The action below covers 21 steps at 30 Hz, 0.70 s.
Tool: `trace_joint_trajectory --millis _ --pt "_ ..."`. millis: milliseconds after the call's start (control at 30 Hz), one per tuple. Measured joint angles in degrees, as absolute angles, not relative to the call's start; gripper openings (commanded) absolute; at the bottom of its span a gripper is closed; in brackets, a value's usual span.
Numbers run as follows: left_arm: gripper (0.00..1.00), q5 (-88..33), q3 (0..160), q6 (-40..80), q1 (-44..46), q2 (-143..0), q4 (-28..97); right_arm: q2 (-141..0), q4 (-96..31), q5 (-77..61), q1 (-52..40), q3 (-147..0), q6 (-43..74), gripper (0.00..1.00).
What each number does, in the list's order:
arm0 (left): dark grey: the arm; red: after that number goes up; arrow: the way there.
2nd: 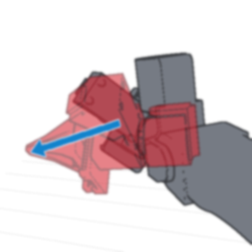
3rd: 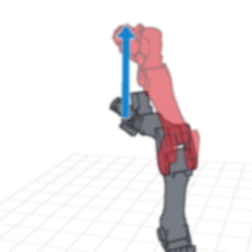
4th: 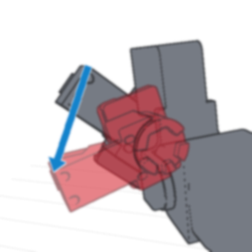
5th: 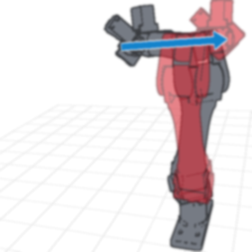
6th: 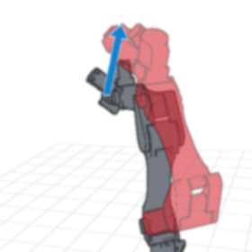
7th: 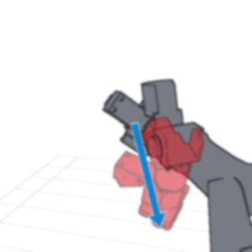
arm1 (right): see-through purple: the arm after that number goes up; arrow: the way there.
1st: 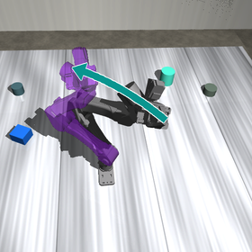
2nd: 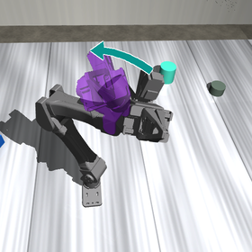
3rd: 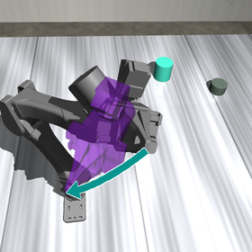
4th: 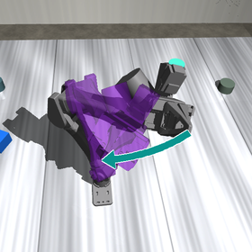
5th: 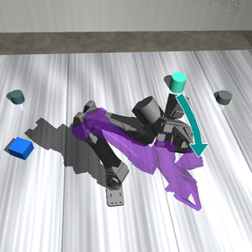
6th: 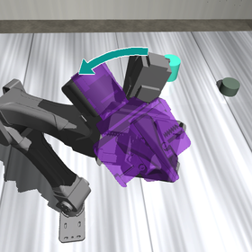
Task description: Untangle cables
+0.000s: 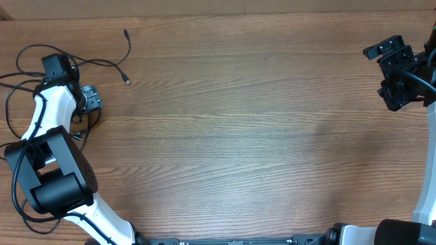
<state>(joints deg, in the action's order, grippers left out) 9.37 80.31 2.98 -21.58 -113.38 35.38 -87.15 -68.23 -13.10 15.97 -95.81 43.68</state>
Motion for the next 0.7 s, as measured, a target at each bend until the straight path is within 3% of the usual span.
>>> trace_joint_trajectory --millis 333,700 --pt "0.68 1.9 80.2 0.3 -23.4 -116.5 32.1 -87.2 -68.2 -13.8 16.0 -95.8 43.7 1.0" --pt "0.5 4.8 80.2 -0.3 -23.3 -117.1 31.2 -87.2 -68.5 -14.6 16.0 -95.8 43.7 1.0"
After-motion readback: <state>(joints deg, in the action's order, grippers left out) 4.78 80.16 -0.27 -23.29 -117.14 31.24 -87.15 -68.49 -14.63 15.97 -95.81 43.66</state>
